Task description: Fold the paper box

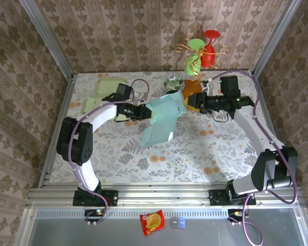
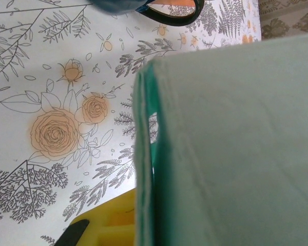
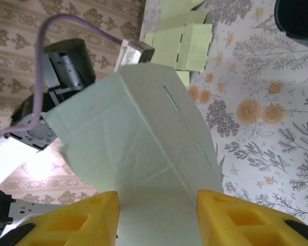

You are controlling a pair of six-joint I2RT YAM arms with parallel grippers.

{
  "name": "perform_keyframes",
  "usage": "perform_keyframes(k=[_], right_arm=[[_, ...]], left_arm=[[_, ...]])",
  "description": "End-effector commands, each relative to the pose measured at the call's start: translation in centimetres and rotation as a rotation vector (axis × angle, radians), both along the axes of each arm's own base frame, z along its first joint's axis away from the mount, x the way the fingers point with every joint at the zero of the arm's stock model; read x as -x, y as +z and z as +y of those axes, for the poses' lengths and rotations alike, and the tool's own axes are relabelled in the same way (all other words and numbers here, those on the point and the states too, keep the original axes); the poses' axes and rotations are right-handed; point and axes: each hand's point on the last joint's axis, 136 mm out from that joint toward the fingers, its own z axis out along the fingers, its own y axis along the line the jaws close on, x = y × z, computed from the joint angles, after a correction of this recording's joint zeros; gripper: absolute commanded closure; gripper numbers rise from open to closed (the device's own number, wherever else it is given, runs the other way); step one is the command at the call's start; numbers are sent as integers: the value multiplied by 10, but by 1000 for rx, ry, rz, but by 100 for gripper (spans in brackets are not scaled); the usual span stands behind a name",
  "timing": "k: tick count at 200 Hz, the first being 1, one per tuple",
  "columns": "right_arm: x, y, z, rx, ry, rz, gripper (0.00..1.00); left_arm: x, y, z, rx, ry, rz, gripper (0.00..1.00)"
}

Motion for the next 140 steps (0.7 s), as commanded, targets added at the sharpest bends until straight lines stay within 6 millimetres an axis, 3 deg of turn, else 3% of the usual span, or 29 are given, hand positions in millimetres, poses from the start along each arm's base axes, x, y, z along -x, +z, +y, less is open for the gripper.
perform_keyframes(k=[1, 67, 140], right_arm=[[-1, 5, 11, -16, 63, -30, 55], [-5, 4, 17, 27, 76, -47, 56], [-9, 25, -27, 88, -42, -113, 57]], left_arm=[[-1, 14, -5, 37, -32, 0, 100], [-2, 12, -4, 28, -32, 0, 100], [-1, 13, -1, 33, -26, 10, 100]])
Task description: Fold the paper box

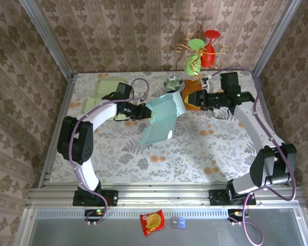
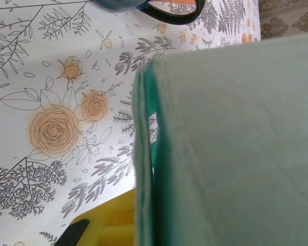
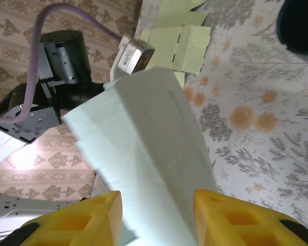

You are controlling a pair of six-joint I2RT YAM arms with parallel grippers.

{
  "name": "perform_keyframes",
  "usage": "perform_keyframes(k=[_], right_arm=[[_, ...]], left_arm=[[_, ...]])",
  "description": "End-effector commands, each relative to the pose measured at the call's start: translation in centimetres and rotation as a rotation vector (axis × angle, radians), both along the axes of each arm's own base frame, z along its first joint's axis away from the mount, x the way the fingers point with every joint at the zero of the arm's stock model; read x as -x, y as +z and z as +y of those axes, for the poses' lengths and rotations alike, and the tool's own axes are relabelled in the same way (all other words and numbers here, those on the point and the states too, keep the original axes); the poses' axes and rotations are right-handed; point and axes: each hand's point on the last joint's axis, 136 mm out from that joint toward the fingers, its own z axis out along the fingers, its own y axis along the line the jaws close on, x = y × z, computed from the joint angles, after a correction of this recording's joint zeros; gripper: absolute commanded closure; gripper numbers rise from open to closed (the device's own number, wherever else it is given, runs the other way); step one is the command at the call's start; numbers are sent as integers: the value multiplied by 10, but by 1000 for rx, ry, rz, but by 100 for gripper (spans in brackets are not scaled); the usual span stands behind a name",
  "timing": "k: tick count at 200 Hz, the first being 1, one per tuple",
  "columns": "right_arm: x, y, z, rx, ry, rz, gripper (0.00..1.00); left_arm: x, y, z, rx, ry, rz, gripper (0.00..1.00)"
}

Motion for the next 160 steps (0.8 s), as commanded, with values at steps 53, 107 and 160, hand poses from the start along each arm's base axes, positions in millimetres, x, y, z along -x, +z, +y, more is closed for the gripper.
perform_keyframes(k=[53, 107, 160], right_arm=[[2, 10, 17, 21, 63, -43, 50], [-4, 0, 37, 108, 110, -41, 52], [-3, -3, 51, 178, 135, -51, 57]], left_arm=[[-1, 14, -4, 42, -25, -8, 100], [-1, 17, -4, 42, -26, -10, 100], [-1, 18, -3, 32, -17, -12, 100]])
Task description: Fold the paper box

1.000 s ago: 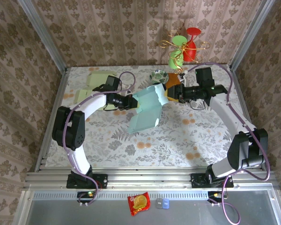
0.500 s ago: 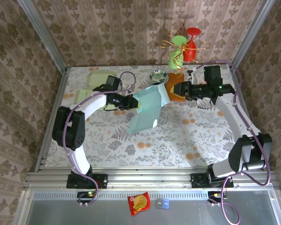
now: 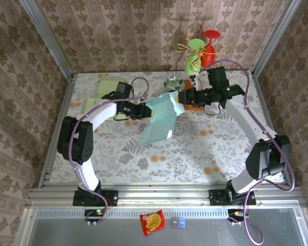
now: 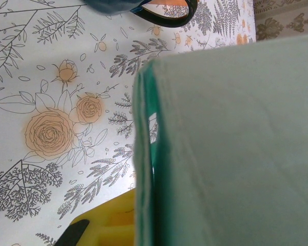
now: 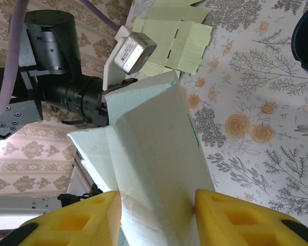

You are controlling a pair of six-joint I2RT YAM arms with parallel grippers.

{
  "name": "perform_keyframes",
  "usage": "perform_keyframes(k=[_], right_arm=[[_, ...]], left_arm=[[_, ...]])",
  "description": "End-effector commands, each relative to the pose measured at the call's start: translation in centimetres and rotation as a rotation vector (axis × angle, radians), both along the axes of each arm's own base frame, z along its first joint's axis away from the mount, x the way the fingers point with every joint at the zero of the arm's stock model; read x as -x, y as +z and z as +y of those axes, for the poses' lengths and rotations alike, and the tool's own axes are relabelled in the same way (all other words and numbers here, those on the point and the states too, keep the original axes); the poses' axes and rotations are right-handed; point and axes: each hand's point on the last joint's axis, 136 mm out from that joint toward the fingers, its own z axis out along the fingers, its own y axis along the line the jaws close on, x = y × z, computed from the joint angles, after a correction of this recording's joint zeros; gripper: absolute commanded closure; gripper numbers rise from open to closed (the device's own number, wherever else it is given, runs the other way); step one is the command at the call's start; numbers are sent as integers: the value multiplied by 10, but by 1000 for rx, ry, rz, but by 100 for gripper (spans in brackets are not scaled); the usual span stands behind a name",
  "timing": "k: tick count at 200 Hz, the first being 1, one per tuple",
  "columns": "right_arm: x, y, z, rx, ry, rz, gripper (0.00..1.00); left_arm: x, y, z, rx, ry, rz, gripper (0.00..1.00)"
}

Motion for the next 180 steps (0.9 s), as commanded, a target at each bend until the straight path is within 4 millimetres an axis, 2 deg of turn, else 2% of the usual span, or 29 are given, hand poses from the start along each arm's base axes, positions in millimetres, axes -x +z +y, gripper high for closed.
perform_keyframes(k=[1, 67, 93, 147, 180], right_arm=[[2, -2, 5, 74, 16, -15, 57], [0, -34, 6, 449, -44, -34, 55], [-5, -39, 2, 575, -83, -60, 55], [-12, -45, -5, 798, -163, -101, 60], [-15, -49, -10, 924, -225, -124, 70]], left_arm=[[0, 13, -1, 21, -11, -9, 100], [-2, 10, 4, -27, 16, -1, 100], [-2, 11, 5, -39, 23, -3, 100], [-2, 12, 6, -68, 40, 4, 100], [0, 9, 4, -108, 52, 19, 100]])
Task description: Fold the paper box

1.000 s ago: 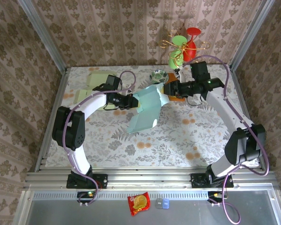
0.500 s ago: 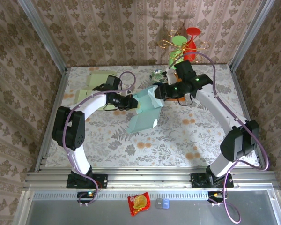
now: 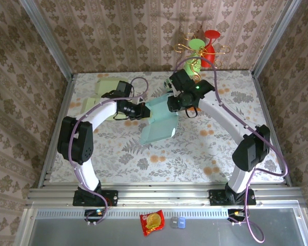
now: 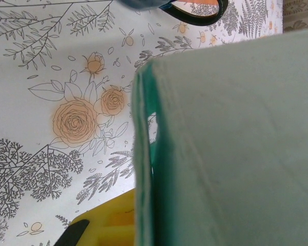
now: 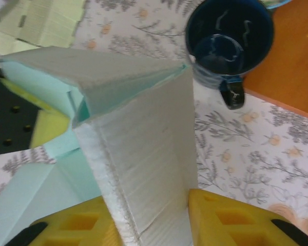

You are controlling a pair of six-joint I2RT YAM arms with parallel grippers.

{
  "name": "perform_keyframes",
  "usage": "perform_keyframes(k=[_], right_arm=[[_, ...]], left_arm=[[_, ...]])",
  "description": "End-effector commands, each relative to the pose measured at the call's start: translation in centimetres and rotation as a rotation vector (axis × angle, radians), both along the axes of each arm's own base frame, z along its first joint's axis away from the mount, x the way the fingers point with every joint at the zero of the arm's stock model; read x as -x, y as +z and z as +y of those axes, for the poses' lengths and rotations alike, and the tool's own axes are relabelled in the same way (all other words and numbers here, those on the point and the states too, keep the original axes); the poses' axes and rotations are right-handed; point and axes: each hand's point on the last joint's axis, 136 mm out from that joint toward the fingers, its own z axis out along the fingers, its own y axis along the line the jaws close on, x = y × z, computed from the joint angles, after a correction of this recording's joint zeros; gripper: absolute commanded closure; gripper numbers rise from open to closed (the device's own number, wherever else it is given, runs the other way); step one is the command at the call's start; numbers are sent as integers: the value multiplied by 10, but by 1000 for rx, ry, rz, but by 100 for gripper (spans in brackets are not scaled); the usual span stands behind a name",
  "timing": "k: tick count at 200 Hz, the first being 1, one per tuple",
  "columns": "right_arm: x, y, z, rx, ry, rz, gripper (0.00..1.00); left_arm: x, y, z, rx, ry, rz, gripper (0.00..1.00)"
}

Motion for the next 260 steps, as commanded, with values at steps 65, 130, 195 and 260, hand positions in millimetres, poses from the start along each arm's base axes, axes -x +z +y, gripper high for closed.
perform_keyframes(k=[65, 130, 195, 260], right_arm=[[-4, -16, -44, 400, -200, -50, 91], [5, -23, -60, 458, -300, -48, 100], [17, -24, -61, 450, -378, -74, 100], [31, -56, -50, 401, -403, -23, 100]], left_arm=[[6, 17, -1, -179, 133, 18, 100], [14, 20, -1, -264, 191, 17, 100], [12, 12, 4, -298, 245, 1, 100], [19, -36, 14, -335, 266, 6, 96]])
